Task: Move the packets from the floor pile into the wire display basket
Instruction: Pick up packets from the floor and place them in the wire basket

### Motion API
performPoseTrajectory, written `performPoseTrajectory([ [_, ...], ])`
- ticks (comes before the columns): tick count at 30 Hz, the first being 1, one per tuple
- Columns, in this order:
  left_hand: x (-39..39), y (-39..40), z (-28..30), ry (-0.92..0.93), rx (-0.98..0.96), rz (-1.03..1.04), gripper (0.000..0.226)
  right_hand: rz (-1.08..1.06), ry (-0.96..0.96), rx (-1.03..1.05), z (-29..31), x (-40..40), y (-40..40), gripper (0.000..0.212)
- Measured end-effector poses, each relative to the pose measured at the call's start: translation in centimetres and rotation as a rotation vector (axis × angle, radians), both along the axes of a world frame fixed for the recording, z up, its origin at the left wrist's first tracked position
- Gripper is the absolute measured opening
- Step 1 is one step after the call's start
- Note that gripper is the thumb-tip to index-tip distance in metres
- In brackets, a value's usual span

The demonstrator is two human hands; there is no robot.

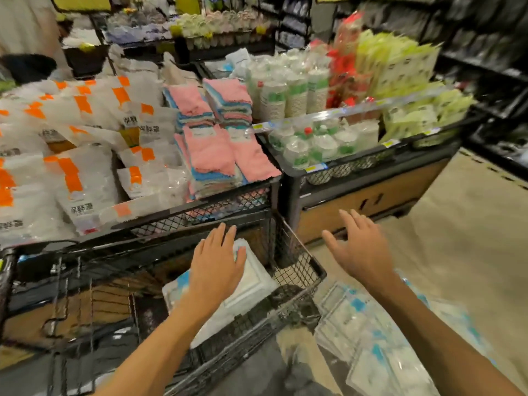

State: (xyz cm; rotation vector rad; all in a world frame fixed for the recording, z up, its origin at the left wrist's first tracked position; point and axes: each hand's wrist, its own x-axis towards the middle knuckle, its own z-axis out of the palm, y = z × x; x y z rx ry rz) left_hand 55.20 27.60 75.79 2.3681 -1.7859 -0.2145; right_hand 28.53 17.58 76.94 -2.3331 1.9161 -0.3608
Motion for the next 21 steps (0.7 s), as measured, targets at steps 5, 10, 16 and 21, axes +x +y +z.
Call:
performPoseTrajectory([
  [5, -6.1, -1.3, 0.2, 0.019, -0.008, -0.187, 0.06, -0.181, -0.006, -0.046, 0.9, -8.4, 4.4, 0.074],
  [10, -12.2, -3.0, 0.6, 0.015, -0.028, -0.309, 0.06, -0.327, 0.007, -0.066, 1.1, -15.9, 7.4, 0.066],
  [16, -20.5, -5.4, 0.1, -0.016, -0.025, -0.423, 0.06, -0.471, -0.048, -0.048, -0.7, -24.9, 8.9, 0.067],
  [21, -28.9, -6.9, -1.0, -0.005, -0.007, -0.507, 0.06, -0.562, -0.061, -0.016, -2.6, -33.4, 10.1, 0.068],
])
